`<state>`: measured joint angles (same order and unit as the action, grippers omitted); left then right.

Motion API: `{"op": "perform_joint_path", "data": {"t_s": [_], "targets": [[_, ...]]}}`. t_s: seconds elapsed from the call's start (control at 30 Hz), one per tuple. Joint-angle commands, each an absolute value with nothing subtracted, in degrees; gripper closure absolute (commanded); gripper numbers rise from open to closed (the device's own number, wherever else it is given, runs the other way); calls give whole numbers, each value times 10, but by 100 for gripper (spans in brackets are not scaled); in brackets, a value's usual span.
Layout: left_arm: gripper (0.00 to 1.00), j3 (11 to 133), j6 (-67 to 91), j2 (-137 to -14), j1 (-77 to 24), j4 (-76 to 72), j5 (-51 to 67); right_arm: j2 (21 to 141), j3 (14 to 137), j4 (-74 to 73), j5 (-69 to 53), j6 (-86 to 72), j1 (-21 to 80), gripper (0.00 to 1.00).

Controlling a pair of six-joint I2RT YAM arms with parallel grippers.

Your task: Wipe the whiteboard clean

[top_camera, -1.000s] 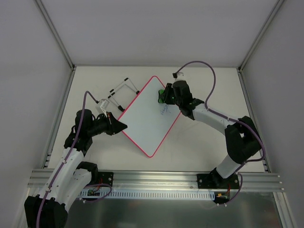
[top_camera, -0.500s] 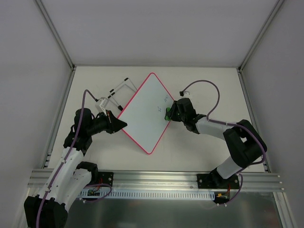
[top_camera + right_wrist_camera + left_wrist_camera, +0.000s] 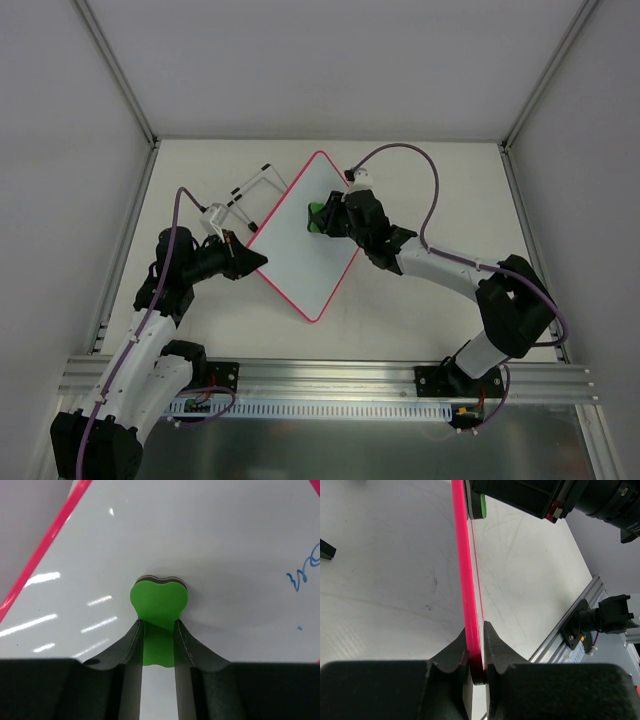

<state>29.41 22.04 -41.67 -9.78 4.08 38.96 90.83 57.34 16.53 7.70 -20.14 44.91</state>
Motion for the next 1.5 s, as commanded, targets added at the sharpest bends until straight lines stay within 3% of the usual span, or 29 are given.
{"op": "perform_joint_path", "data": {"t_s": [0.0,0.43,0.7,1.1,1.47], "targets": [[100,292,127,-416,-113,47,437,918,584,205,77,-199,434,100],[100,289,123,-414,-113,47,460,971,410,287,90,-265,340,100],[100,289,126,-413,-113,47,473,972,465,282,52,-235,316,100],[100,288,123,-418,-113,48,465,990,663,206,11,-220,316,100],[100,287,124,-405,-113,47,436,974,505,238,55,-249,295,100]]}}
